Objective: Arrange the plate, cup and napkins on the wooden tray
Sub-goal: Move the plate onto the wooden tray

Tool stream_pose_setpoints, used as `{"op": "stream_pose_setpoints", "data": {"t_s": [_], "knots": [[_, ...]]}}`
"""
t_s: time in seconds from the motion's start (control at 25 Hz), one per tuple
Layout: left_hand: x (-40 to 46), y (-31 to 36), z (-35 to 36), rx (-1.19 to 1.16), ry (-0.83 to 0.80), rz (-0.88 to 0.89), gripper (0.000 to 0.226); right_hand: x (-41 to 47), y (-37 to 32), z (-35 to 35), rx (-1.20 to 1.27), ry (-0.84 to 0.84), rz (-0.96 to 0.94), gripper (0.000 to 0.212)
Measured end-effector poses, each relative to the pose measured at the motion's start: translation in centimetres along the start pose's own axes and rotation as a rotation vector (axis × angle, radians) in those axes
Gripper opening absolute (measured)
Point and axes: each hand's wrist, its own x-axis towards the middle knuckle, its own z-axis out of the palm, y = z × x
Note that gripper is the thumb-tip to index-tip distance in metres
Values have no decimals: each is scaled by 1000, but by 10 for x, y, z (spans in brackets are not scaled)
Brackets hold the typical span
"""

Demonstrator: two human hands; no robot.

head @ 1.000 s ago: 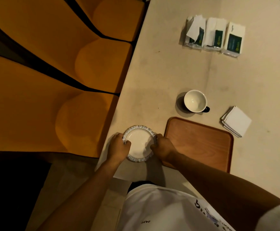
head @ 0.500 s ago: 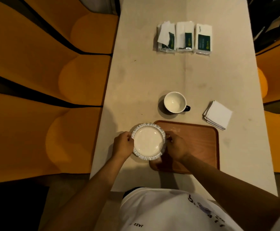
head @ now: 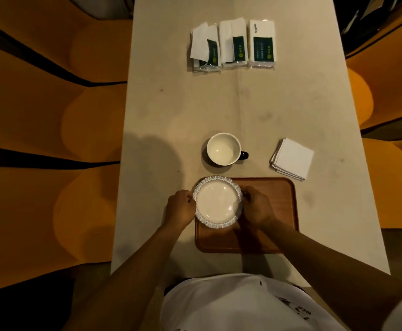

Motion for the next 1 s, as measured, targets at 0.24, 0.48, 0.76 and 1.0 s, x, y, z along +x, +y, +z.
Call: {"op": "stream_pose_setpoints", "data": {"t_s": [0.24,0.48,0.76,1.0], "knots": [[4,6,7,15,3,-40,18,10,4,-1,34,-25,5,28],[8,7,9,17,7,-36,18,15,9,-1,45,-46,19,30],[10,10,13,-11,30,-67,19,22,12,0,69,-66,23,27],[17,34,1,-139,97,-74,31,46,-3,-23,54,215,-14,36]]}}
